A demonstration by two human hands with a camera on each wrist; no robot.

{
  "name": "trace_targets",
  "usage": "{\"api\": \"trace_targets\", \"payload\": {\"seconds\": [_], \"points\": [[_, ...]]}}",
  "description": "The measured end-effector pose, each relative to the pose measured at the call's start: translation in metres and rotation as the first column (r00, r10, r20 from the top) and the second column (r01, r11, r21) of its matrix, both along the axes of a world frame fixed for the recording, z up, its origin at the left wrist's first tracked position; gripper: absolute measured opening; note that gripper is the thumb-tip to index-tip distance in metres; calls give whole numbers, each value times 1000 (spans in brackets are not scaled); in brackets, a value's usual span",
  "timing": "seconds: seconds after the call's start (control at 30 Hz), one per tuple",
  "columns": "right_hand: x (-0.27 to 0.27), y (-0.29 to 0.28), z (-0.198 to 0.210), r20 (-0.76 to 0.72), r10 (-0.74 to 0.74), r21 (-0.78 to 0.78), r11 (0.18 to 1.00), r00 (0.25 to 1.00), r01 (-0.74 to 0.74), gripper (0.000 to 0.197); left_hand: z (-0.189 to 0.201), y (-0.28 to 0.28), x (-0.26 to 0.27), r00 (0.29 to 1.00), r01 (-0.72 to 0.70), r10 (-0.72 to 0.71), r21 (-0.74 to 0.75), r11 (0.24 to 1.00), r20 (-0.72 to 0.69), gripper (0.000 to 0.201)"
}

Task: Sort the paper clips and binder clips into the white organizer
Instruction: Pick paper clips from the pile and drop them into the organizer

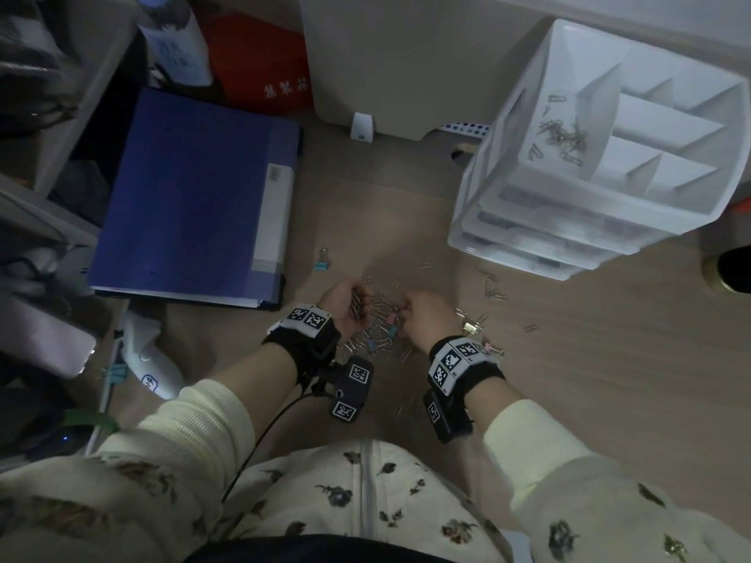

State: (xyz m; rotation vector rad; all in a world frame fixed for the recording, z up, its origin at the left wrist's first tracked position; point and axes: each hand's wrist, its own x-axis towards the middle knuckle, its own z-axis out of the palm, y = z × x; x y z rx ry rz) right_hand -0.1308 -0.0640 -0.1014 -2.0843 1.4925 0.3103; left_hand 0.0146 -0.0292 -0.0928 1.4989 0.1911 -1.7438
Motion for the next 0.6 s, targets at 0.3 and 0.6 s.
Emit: {"api": "trace_targets", "payload": {"seconds": [0.3,0.6], "points": [[-3,-4,9,-29,-24,-35,999,999,23,22,4,0,0,1000,-24,25,-29,999,2,25],[17,3,42,351,50,-123,992,935,-7,15,12,2,-6,999,-39,39,-112,993,-1,19]]}}
